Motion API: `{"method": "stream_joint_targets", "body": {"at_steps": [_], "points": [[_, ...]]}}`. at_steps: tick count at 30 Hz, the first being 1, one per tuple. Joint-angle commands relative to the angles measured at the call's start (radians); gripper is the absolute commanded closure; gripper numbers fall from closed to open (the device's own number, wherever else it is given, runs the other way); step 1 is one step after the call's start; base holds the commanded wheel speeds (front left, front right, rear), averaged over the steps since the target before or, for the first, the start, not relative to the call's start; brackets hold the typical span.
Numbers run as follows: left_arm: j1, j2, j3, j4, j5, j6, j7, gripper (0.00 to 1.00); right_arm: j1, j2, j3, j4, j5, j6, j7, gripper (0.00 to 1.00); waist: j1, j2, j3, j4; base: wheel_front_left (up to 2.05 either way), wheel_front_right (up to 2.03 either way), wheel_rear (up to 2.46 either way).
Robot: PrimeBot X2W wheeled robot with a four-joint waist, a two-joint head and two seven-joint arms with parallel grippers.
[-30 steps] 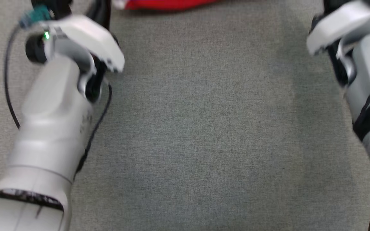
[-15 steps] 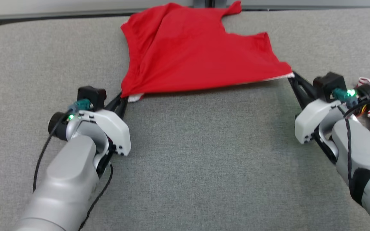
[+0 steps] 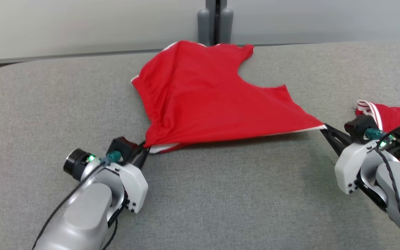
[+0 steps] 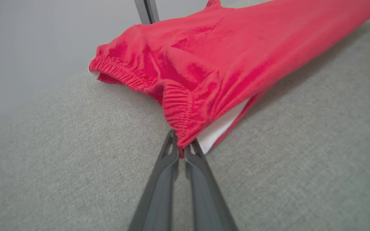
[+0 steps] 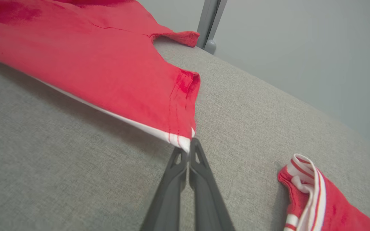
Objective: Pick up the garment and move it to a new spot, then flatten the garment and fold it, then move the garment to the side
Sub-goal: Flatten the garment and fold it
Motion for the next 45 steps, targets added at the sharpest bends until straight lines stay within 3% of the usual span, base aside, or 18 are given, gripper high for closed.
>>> {"method": "stream_joint_targets", "body": {"at_steps": [1,7,14,21,34,39,45], "points": [[0.023,0.02,-0.01,-0.001,0.012,0.003,-0.006,1.0,0.017,-0.034,0.016,-0.012,0.024,-0.003,0.012,1.0,-0.0001,0.0,-0.021,-0.011,0.0,0.0,0.0],[0.094,0.037,-0.069,-0.05,0.037,0.002,0.005,1.0,0.053,-0.138,0.123,-0.116,0.118,-0.003,0.07,1.0,-0.0001,0.0,-0.064,-0.026,0.0,0.0,0.0],[0.188,0.089,-0.15,-0.183,0.014,0.002,0.092,1.0,0.088,-0.287,0.216,-0.311,0.236,-0.003,0.143,1.0,-0.0001,0.0,-0.098,-0.038,0.0,0.0,0.0],[0.289,0.179,-0.185,-0.409,-0.046,0.002,0.218,1.0,0.13,-0.431,0.244,-0.491,0.284,-0.003,0.209,1.0,-0.0001,0.0,-0.117,-0.045,0.0,0.0,0.0],[0.456,0.328,-0.236,-0.873,-0.094,0.059,0.461,1.0,0.203,-0.695,0.251,-0.799,0.322,-0.003,0.35,1.0,-0.0001,0.0,-0.131,-0.035,0.0,0.0,0.0],[0.436,0.352,-0.195,-0.981,-0.098,0.111,0.482,1.0,0.143,-0.731,0.207,-0.832,0.33,-0.003,0.368,1.0,-0.0001,0.0,-0.117,-0.001,0.0,0.0,0.0],[0.369,0.328,-0.163,-1.021,-0.099,0.124,0.489,1.0,0.034,-0.715,0.153,-0.814,0.312,-0.003,0.413,1.0,-0.0001,0.0,-0.069,0.076,0.0,0.0,0.0]]}}
